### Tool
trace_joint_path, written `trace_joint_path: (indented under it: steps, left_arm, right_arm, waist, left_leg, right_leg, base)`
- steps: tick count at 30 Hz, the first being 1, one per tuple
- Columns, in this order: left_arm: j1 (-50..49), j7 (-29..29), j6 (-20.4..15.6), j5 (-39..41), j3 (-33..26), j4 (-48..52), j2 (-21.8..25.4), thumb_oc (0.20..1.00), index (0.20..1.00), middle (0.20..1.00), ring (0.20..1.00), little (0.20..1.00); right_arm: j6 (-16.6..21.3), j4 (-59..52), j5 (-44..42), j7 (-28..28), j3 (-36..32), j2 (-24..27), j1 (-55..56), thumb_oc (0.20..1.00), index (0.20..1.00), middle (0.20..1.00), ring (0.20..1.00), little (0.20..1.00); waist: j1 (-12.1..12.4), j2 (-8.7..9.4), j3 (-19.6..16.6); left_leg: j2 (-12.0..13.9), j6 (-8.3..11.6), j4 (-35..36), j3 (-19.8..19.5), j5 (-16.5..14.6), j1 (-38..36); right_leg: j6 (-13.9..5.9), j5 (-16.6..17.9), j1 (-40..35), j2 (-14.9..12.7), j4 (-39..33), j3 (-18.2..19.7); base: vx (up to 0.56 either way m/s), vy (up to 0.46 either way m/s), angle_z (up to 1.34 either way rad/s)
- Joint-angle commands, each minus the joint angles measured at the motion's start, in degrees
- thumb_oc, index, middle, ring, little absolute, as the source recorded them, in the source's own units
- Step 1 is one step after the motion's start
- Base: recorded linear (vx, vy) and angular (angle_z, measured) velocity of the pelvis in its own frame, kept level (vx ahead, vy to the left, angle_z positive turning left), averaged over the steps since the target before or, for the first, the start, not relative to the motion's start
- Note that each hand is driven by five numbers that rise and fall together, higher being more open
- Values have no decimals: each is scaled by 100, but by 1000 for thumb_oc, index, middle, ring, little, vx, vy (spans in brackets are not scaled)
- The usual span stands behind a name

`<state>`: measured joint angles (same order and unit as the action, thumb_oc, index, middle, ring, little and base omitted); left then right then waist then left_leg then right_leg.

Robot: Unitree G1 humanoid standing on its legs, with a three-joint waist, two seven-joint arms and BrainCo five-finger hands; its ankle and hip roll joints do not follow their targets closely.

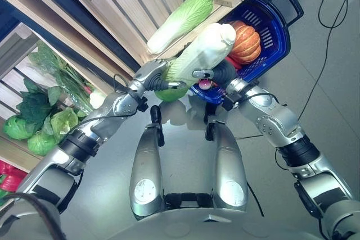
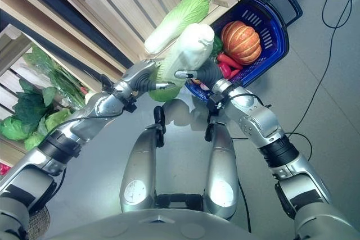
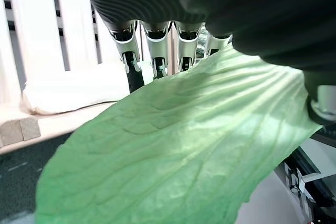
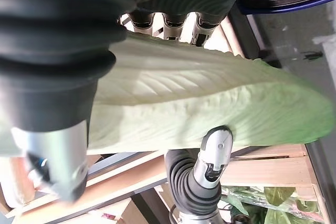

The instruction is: Pick up fruits and vegetables into the basket

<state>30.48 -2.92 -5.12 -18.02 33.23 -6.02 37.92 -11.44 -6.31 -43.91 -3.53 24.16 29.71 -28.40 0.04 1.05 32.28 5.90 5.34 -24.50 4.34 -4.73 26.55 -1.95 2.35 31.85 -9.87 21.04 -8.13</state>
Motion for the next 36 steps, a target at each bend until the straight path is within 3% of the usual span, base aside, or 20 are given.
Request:
trace_joint_path:
  steps: [1,2,6,9,13,14,21,22,29,36]
  left_arm:
    - [177,529,3,24,480,403,-468,395,395,395,395,395]
    - [72,665,114,229,478,396,-547,1000,1000,1000,1000,1000]
    - [-223,386,260,1011,281,186,-553,1000,1000,1000,1000,1000]
    - [-494,-196,-123,1749,-300,22,-263,1000,1000,1000,1000,1000]
    - [-775,-538,-415,2252,-1018,78,-91,1000,1000,1000,1000,1000]
    - [-878,-682,-560,2583,-1423,204,-98,1000,1000,1000,1000,1000]
    - [-907,-1104,-1177,3343,-2368,866,-529,1000,1000,1000,1000,1000]
    - [-874,-1119,-1215,3365,-2396,939,-646,1000,1000,1000,1000,1000]
    - [-801,-715,-1244,3739,-2179,1237,-1118,1000,1000,1000,1000,1000]
    - [-1275,185,-603,4520,-1533,1240,-1297,1000,1000,1000,1000,1000]
  right_arm:
    - [937,-1010,-289,-133,556,-736,-509,200,200,200,200,200]
    - [1157,-1054,-89,11,459,-695,-487,200,200,200,200,200]
    - [1669,-1257,382,447,-124,-494,-377,200,200,200,200,200]
    - [2143,-1303,805,843,-926,-244,-116,200,200,200,200,200]
    - [2608,-1181,1376,1356,-1709,-72,250,200,200,200,200,200]
    - [2796,-1061,1393,1534,-2040,3,420,200,200,200,200,200]
    - [3342,-525,1778,2250,-2817,46,977,200,200,200,200,200]
    - [3349,-414,1859,2354,-2845,9,994,200,200,200,200,200]
    - [3131,171,2246,3034,-2845,-12,755,200,200,200,200,200]
    - [2787,1632,1662,3018,-2721,425,72,200,200,200,200,200]
  waist:
    - [-77,-68,-249]
    - [-104,-97,-249]
    - [-215,-180,-249]
    - [-322,-264,-249]
    - [-423,-365,-249]
    - [-471,-423,-249]
    - [-672,-661,-249]
    - [-684,-691,-249]
    - [-657,-816,-249]
    - [-317,-1023,-249]
  left_leg:
    - [-309,-455,326,403,14,57]
    - [-302,-456,331,416,18,83]
    - [-272,-463,318,458,-6,157]
    - [-249,-470,276,498,-23,263]
    - [-236,-444,214,545,-30,357]
    - [-226,-432,199,590,-23,392]
    - [-234,-373,111,730,41,663]
    - [-260,-328,73,666,-103,613]
    - [-312,-297,48,660,-46,935]
    - [-337,-284,27,561,23,1347]
  right_leg:
    - [-335,-592,-263,53,153,-102]
    - [-339,-589,-222,54,164,-101]
    - [-332,-656,-78,82,297,-88]
    - [-297,-738,80,124,434,-69]
    - [-256,-831,245,132,616,-29]
    - [-224,-881,330,135,708,-6]
    - [-103,-1066,786,175,1072,102]
    - [-140,-1247,760,190,1169,167]
    - [-74,-1325,1146,226,1380,133]
    - [-35,-1333,1538,195,1486,-39]
  base:
    - [0,0,0]
    - [0,0,0]
    - [-16,29,-4]
    - [-20,14,-7]
    - [-5,32,-11]
    - [3,42,-6]
    - [14,34,-10]
    - [66,-12,-6]
    - [-13,-72,-4]
    - [-36,-140,7]
